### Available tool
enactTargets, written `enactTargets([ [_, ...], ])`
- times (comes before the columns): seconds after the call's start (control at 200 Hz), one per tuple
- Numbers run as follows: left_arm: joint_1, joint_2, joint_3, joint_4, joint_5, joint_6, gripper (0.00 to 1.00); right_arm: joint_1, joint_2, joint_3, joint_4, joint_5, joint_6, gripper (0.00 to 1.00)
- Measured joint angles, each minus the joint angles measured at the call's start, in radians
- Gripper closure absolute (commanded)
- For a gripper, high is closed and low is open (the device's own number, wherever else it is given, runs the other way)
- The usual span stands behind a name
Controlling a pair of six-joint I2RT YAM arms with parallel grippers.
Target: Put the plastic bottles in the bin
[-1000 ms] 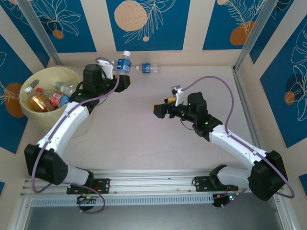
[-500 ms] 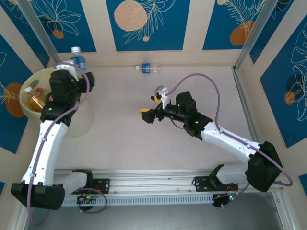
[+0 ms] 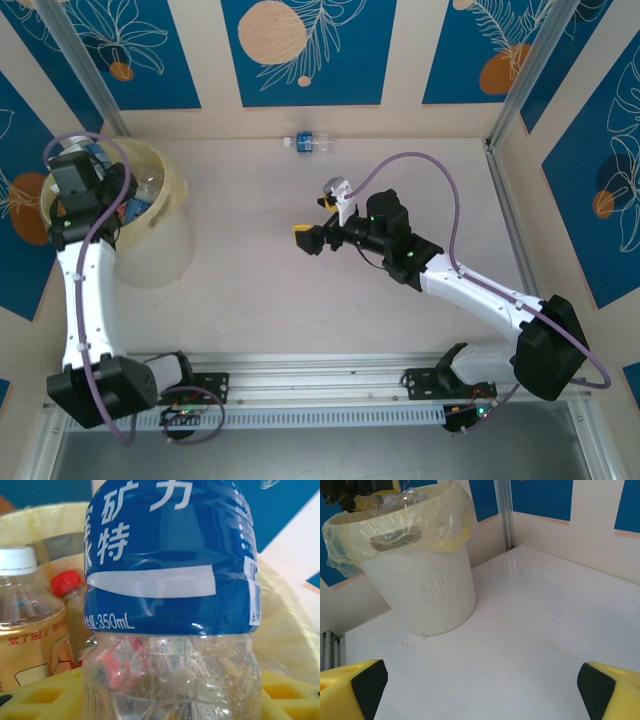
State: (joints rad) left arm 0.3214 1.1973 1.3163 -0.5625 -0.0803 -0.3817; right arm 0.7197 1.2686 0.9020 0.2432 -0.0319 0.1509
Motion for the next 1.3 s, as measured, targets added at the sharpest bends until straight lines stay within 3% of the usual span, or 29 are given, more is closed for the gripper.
enactTargets([
  [0.16,0.021,0.090,0.055,-0.024,0.040,-0.044,0.34,0.000,0.000,0.000,-0.005,0.006,0.000,0.00],
  [0.275,0.021,0.137,0.105,-0.035,0.061,-0.078,0.04,0.000,0.000,0.000,-0.006,0.010,0.000,0.00],
  [0.305,0.021,0.144,0.114,-0.033,0.071,-0.085,0.00,0.000,0.000,0.000,-0.007,0.011,0.000,0.00],
  [0.65,0.021,0.146,0.153,-0.010,0.135,-0.123,0.00,0.000,0.000,0.000,-0.013,0.035,0.000,0.00],
  [0.95,0.022,0.105,0.128,0.129,0.343,-0.204,0.00,-0.002,0.000,0.000,-0.013,0.052,0.000,0.00],
  [1.055,0.019,0.065,0.125,0.127,0.328,-0.201,0.00,-0.002,0.000,0.000,-0.013,0.052,0.000,0.00],
  [1.3,0.019,-0.049,0.112,0.110,0.161,-0.189,0.00,-0.014,0.000,-0.001,-0.013,0.055,0.000,0.00],
])
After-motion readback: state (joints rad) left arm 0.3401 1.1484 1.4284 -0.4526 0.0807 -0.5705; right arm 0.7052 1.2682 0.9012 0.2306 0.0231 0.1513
